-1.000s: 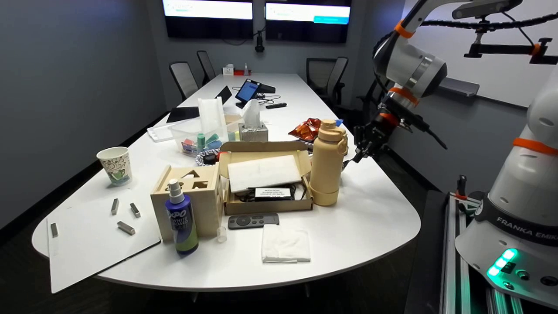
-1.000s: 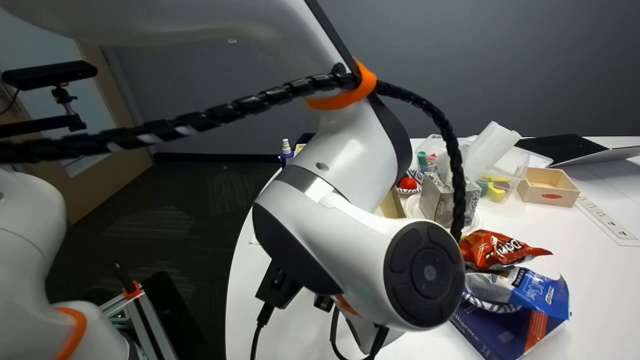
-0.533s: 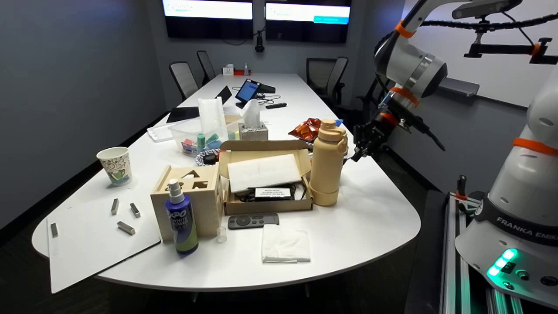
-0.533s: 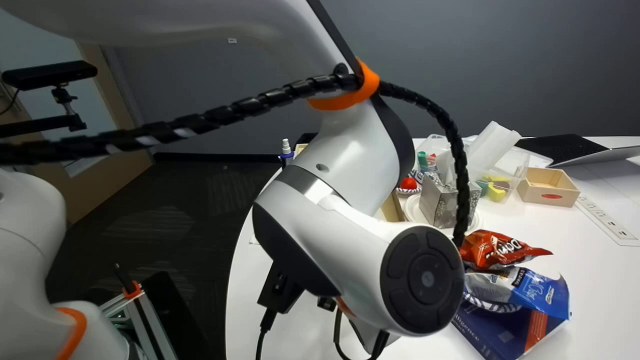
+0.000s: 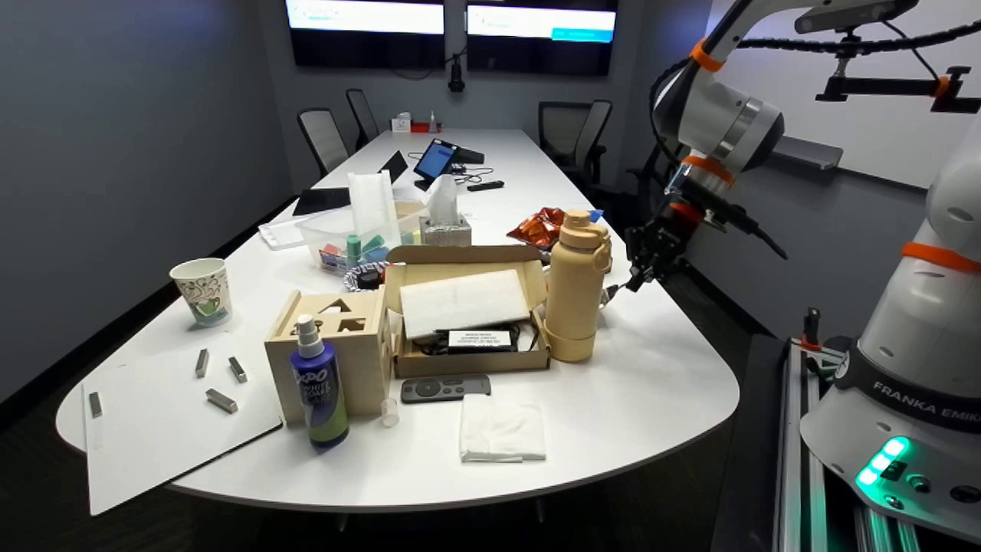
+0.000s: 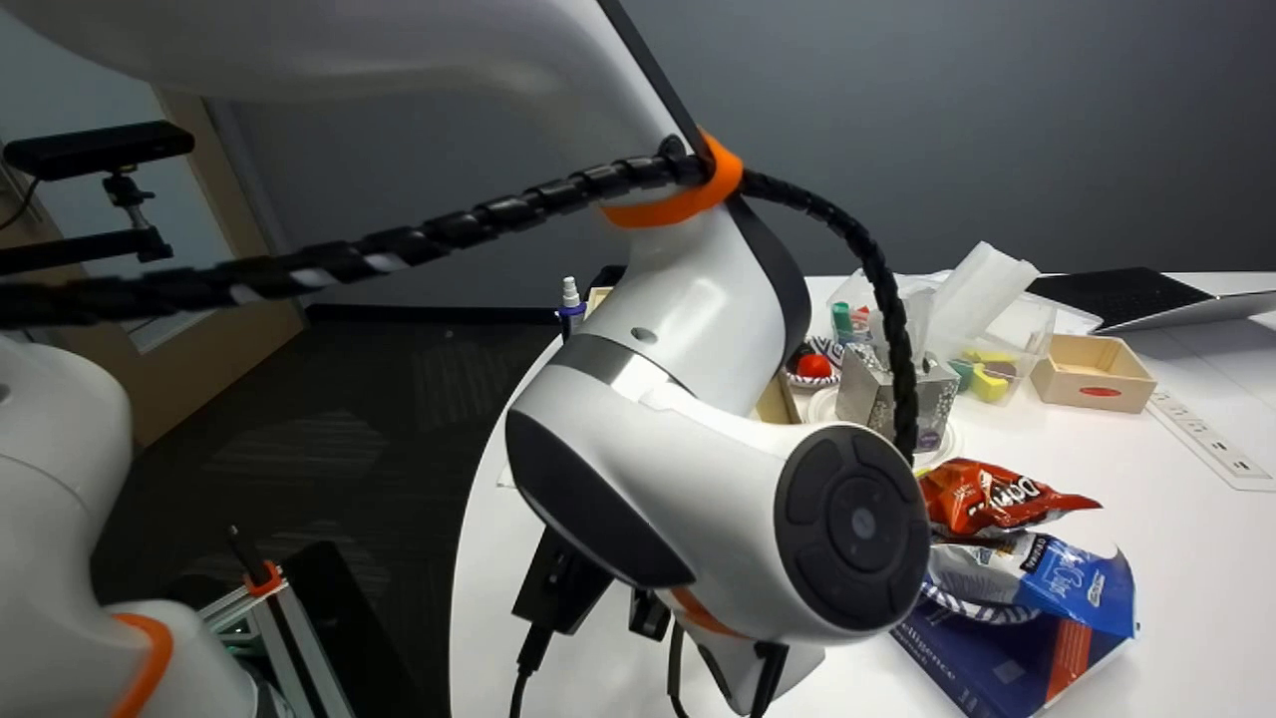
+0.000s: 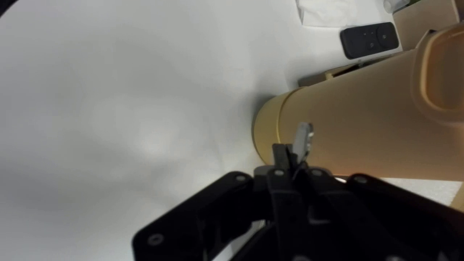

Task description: Use the silver object to stir the objects in the bowl

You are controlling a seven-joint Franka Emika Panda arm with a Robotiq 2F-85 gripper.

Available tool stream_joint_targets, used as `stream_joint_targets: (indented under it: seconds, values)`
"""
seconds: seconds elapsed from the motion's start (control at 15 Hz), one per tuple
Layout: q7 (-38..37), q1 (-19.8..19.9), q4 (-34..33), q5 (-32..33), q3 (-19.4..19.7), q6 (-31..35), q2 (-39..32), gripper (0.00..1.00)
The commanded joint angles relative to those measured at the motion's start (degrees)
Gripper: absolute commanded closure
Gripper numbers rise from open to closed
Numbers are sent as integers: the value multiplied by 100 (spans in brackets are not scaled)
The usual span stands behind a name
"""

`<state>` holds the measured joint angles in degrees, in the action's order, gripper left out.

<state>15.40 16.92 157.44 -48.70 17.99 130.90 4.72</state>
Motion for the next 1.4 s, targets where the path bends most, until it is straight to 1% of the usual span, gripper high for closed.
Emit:
stream_joint_targets:
  seconds: [0.0,0.27,0.47,0.6,0.8,0.93,1.07,1.2,1.33]
  values:
    - [-761,65,-6,953,-47,111,109,99]
    - [-1395,103,24,1927,-23,64,427,99]
    - [-1620,121,52,2319,5,-48,669,99]
    - [-1598,102,76,2335,14,-102,831,99]
    - [-1391,8,135,2103,-2,6,1074,99]
    - [-1347,-51,-26,2071,-17,95,1037,99]
    - [-1284,-95,121,1998,-21,157,1208,99]
    - [-1081,-204,-34,1759,50,-13,1079,99]
    - [-837,-280,-18,1506,114,-191,1061,99]
